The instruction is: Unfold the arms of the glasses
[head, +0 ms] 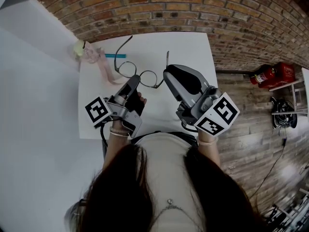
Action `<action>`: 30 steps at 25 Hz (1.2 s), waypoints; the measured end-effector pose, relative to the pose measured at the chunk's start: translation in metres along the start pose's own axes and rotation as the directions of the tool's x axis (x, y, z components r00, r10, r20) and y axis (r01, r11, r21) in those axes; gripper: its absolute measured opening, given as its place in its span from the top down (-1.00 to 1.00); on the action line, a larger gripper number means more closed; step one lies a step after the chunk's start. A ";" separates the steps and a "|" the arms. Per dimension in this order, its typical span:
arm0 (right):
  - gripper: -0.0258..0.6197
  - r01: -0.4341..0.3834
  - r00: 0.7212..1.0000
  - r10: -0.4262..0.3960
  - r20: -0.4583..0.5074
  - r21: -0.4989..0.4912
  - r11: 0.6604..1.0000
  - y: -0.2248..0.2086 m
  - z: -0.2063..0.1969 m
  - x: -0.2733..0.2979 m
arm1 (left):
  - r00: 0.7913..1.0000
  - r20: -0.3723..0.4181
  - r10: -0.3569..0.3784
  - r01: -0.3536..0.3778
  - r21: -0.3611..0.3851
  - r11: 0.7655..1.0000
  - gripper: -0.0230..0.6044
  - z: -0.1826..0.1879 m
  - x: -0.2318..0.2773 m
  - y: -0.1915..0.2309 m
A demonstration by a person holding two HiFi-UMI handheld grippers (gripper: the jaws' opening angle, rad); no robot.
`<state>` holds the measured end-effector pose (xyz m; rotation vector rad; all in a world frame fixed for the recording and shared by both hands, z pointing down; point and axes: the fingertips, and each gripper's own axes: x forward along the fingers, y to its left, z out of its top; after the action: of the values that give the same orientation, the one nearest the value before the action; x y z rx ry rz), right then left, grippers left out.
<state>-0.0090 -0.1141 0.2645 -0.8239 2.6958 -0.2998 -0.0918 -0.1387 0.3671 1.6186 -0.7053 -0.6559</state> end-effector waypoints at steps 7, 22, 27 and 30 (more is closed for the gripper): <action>0.75 0.004 1.000 -0.004 0.005 0.002 1.000 0.000 0.000 -0.001 | 1.000 0.016 0.010 -0.010 0.001 1.000 0.87 0.005 -0.003 0.004; 0.87 0.135 0.989 -0.139 -0.057 -0.057 0.989 -0.025 -0.018 -0.012 | 1.000 0.026 -0.016 0.017 -0.040 0.999 0.87 0.011 -0.008 0.003; 0.90 0.178 0.980 -0.183 -0.081 -0.065 0.982 -0.033 -0.026 -0.015 | 0.999 0.028 -0.020 0.022 -0.064 0.998 0.87 0.011 -0.011 0.003; 0.90 0.207 0.971 -0.215 -0.105 -0.089 0.974 -0.039 -0.032 -0.018 | 0.999 0.031 -0.024 0.026 -0.068 0.997 0.87 0.013 -0.012 0.003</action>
<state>0.0137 -0.1320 0.3099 -1.1542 2.7420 -0.2989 -0.1100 -0.1381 0.3686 1.5601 -0.6782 -0.7165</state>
